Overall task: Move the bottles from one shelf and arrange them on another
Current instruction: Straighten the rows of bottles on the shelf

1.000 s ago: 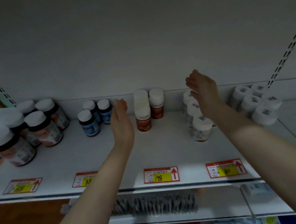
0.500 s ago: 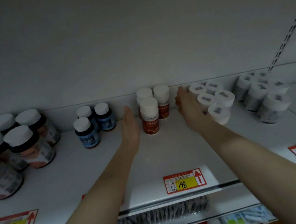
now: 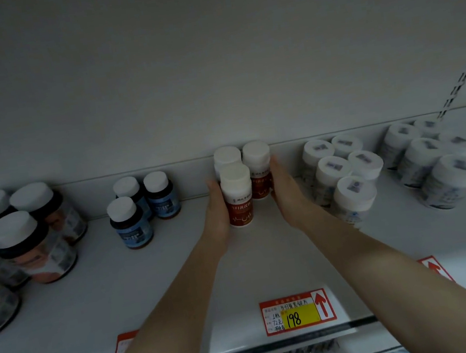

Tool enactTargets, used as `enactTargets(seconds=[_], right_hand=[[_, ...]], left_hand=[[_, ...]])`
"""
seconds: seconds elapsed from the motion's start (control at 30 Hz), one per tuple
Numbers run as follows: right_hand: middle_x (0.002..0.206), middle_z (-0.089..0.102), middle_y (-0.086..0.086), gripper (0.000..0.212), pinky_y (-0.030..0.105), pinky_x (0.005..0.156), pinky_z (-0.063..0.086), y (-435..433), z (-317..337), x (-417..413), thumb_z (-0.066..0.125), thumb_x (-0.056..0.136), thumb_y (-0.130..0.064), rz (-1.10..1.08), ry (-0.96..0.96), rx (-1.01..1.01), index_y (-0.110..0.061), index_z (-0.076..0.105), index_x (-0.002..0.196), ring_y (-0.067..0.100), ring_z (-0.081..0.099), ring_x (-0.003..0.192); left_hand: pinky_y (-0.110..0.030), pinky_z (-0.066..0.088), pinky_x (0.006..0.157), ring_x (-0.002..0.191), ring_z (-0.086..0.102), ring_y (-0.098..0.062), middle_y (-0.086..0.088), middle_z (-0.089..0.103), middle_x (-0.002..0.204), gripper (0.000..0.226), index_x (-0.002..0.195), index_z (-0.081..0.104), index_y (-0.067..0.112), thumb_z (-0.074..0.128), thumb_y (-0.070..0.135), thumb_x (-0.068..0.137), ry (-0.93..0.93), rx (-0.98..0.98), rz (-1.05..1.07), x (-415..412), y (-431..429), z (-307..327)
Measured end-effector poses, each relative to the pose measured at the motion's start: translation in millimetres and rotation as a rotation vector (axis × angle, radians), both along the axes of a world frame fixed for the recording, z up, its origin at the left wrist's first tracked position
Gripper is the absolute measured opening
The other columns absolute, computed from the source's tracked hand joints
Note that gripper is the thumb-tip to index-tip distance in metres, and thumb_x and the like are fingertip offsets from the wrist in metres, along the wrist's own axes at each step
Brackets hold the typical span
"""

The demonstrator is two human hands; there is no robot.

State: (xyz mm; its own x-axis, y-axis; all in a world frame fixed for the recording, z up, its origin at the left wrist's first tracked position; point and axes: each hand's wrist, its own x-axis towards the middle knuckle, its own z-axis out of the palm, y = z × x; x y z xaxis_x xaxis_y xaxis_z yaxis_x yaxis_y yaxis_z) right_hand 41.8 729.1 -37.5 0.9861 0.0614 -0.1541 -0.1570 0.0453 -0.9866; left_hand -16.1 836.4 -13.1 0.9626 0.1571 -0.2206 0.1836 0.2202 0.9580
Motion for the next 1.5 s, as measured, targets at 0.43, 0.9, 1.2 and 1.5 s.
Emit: enactTargets(seconds=[0.43,0.9,1.2,1.5], right_hand=[[0.147,0.036,0.003,0.048,0.033,0.113,0.024,-9.0,20.4,-9.9,0.026,0.098,-0.040,-0.038,-0.003,-0.048,-0.017,0.034,0.140,0.018,0.034,0.135],[0.114,0.060,0.013,0.031,0.030,0.097,0.038,26.2,106.6,-34.7,0.038,0.097,-0.031,-0.170,-0.188,0.062,-0.008,0.057,0.106,0.022,0.053,0.115],[0.096,0.054,-0.001,0.030,0.030,0.090,0.035,125.1,91.0,-52.5,0.037,0.096,-0.037,-0.134,-0.202,-0.007,-0.017,0.060,0.096,0.013,0.048,0.097],[0.094,0.054,-0.007,0.022,0.025,0.080,0.041,150.8,23.2,-51.4,0.035,0.095,-0.042,-0.133,-0.015,-0.002,-0.031,0.054,0.090,0.009,0.049,0.089]], left_hand=[[-0.022,0.029,0.098,0.127,0.038,-0.012,-0.006,0.038,0.145,0.053,0.139,0.033,0.012,0.011,0.039,0.098,0.020,0.076,0.052,-4.5,2.0,8.2],[-0.025,0.038,0.095,0.098,0.051,-0.007,0.007,0.054,0.102,0.031,0.104,0.058,0.019,0.029,0.032,0.098,-0.243,0.136,0.378,-66.8,78.4,76.1],[-0.027,0.026,0.110,0.133,0.037,-0.015,-0.005,0.038,0.146,0.049,0.138,0.034,0.010,0.029,0.036,0.097,-0.210,0.273,0.367,-74.3,164.3,62.2],[-0.031,0.023,0.111,0.139,0.027,-0.025,-0.013,0.030,0.149,0.055,0.139,0.029,0.006,0.021,0.040,0.097,-0.069,0.235,0.198,-65.6,186.7,13.7]])
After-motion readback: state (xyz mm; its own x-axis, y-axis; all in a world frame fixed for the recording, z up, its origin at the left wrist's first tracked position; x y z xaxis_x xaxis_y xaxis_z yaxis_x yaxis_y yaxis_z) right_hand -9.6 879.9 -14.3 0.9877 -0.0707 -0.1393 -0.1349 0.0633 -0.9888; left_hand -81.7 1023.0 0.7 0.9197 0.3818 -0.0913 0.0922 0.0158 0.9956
